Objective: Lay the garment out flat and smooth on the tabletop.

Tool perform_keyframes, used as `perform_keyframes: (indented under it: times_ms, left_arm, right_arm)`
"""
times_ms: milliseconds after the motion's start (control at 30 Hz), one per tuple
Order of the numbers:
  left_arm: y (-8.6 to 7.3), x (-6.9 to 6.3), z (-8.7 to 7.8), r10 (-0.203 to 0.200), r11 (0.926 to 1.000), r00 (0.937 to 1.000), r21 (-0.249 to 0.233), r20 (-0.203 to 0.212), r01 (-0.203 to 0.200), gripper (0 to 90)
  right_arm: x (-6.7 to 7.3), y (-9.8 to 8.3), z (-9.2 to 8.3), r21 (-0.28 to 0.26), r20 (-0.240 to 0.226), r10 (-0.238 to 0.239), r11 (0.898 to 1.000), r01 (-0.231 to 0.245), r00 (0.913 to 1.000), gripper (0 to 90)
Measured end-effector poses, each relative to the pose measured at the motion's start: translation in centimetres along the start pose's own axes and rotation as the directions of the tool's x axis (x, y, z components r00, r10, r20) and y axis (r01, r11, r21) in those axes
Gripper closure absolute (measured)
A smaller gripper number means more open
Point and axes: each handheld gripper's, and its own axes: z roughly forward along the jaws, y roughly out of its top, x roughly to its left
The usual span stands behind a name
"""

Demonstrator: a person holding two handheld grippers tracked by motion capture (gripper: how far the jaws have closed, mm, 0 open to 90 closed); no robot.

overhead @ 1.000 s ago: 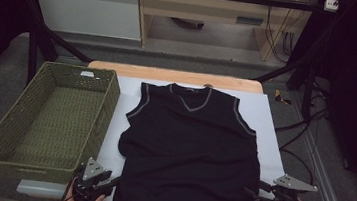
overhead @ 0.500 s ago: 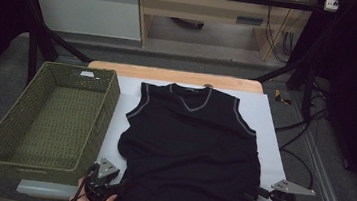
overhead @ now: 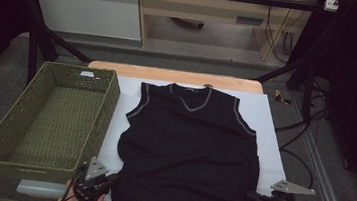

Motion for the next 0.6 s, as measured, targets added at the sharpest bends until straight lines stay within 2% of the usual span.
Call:
perform_keyframes:
  times_ms: [100, 167, 200, 233, 267, 300, 333, 367, 467, 500, 567, 600]
  left_arm:
    - [0.0, 0.4, -2.6, 0.004, 0.9998, 1.0, -0.021, -0.004, -0.004, 86.9]
    - [0.3, 0.6, -3.1, 0.009, 0.9999, 0.9999, -0.011, 0.005, -0.009, 86.5]
    - [0.3, 0.5, -3.0, 0.009, 0.9999, 0.9999, -0.006, 0.008, -0.009, 85.6]
    - [0.4, 0.5, -2.7, 0.009, 0.9999, 1.0, 0.007, 0.002, -0.009, 84.0]
    - [0.4, 0.5, -2.5, 0.006, 0.9999, 1.0, 0.009, -0.007, -0.006, 81.1]
    - [0.4, 0.5, -2.0, -0.019, 0.9998, 0.9998, 0.006, 0.002, 0.019, 70.8]
    - [0.4, 0.5, -1.5, -0.032, 0.9995, 0.9995, 0.008, 0.007, 0.032, 61.2]
    - [0.3, 0.4, -0.9, -0.038, 0.9991, 0.9992, 0.016, 0.007, 0.038, 58.0]
    - [-0.2, 0.3, 0.9, -0.038, 0.9986, 0.9993, 0.038, -0.004, 0.039, 49.2]
    - [-0.4, 0.4, 1.7, -0.028, 0.9986, 0.9994, 0.045, -0.022, 0.029, 47.6]
    - [-0.8, 0.5, 2.7, -0.035, 0.9979, 0.9987, 0.053, -0.037, 0.037, 44.8]
    - [-0.9, 0.4, 3.1, -0.022, 0.9979, 0.9986, 0.06, -0.048, 0.024, 44.0]
  right_arm:
    - [0.3, 0.0, -2.2, -0.047, -0.019, 0.015, 0.999, -0.016, 0.9997, 82.6]
    - [0.5, 0.0, -3.1, -0.03, -0.005, 0.021, 0.999, -0.021, 0.9998, 79.4]
    - [0.5, -0.1, -3.2, -0.016, 0.001, 0.02, 1.0, -0.02, 0.9998, 72.4]
    - [0.5, -0.1, -3.2, 0.004, 0.004, 0.033, 0.999, -0.033, 0.9995, 64.5]
    - [0.4, -0.2, -3.1, 0.018, 0.014, 0.026, 0.999, -0.027, 0.9996, 59.7]
    - [0.3, -0.3, -3.0, 0.003, 0.026, 0.018, 1.0, -0.018, 0.9995, 56.3]
    - [0.0, -0.3, -2.9, -0.019, 0.04, 0.019, 1.0, -0.018, 0.999, 47.3]
    - [-0.3, -0.2, -2.7, -0.032, 0.061, 0.022, 0.999, -0.02, 0.9979, 42.4]
    - [-1.0, 0.0, -1.7, -0.055, 0.102, 0.014, 0.998, -0.009, 0.9947, 34.5]
    - [-1.2, 0.1, -1.4, -0.053, 0.109, 0.02, 0.998, -0.015, 0.9938, 34.3]
    - [-2.2, 0.3, 0.0, -0.063, 0.129, 0.013, 0.998, -0.005, 0.9916, 32.0]
    - [-2.5, 0.4, 0.5, -0.053, 0.14, 0.026, 0.998, -0.019, 0.9898, 31.7]
